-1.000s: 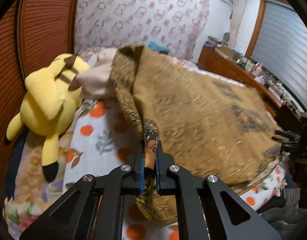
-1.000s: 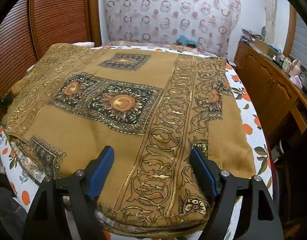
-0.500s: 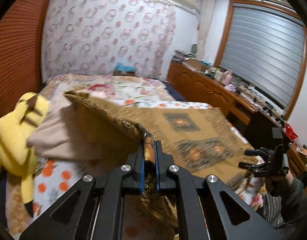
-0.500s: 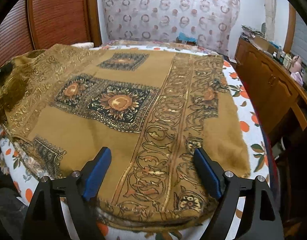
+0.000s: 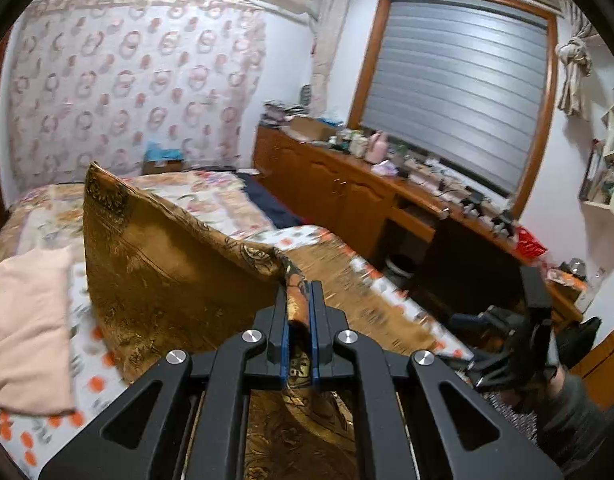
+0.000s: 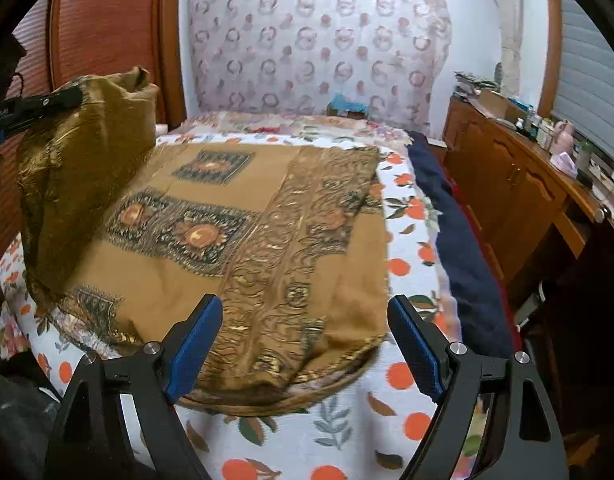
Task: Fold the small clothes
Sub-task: 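Lift and fold the shirt edge over the stack with the left tool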
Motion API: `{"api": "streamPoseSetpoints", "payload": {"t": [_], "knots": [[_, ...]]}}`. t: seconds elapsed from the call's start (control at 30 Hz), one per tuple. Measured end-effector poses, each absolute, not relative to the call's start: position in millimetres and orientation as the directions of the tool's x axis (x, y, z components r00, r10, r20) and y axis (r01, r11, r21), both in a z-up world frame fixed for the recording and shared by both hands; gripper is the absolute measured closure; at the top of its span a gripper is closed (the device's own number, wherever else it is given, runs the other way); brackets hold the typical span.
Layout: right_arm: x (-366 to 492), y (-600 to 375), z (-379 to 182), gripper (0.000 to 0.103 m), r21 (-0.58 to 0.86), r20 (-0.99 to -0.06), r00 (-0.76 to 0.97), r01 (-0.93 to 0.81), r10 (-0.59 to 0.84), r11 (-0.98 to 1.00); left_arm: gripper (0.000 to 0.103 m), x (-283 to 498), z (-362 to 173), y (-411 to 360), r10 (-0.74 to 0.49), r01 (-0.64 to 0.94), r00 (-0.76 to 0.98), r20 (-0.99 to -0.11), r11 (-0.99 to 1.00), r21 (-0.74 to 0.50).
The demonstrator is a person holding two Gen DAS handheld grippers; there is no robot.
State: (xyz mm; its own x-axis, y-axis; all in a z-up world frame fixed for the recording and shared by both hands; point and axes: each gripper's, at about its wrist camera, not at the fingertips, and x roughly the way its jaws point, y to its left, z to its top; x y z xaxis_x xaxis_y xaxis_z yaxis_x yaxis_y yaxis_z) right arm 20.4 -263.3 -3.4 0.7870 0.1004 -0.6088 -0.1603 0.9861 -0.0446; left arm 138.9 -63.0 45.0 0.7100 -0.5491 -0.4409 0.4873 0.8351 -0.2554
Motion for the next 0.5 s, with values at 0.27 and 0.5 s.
{"api": "streamPoseSetpoints", "payload": {"t": [0.27,0.5], "knots": [[6,-291,2,0.017,-0.022,-0.585,0.808,-0.104,0.071,0.994,0.095,149,81,-131,-0.640,0.610,0.652,-0.406,0.761,-0.221],[3,-303,3,0.017,-0.003,-0.575,0.815,-0.078,0.062,0.997,0.062,162,52,-156,-0.619,0.629,0.577,-0.533,0.753,-0.193]]}}
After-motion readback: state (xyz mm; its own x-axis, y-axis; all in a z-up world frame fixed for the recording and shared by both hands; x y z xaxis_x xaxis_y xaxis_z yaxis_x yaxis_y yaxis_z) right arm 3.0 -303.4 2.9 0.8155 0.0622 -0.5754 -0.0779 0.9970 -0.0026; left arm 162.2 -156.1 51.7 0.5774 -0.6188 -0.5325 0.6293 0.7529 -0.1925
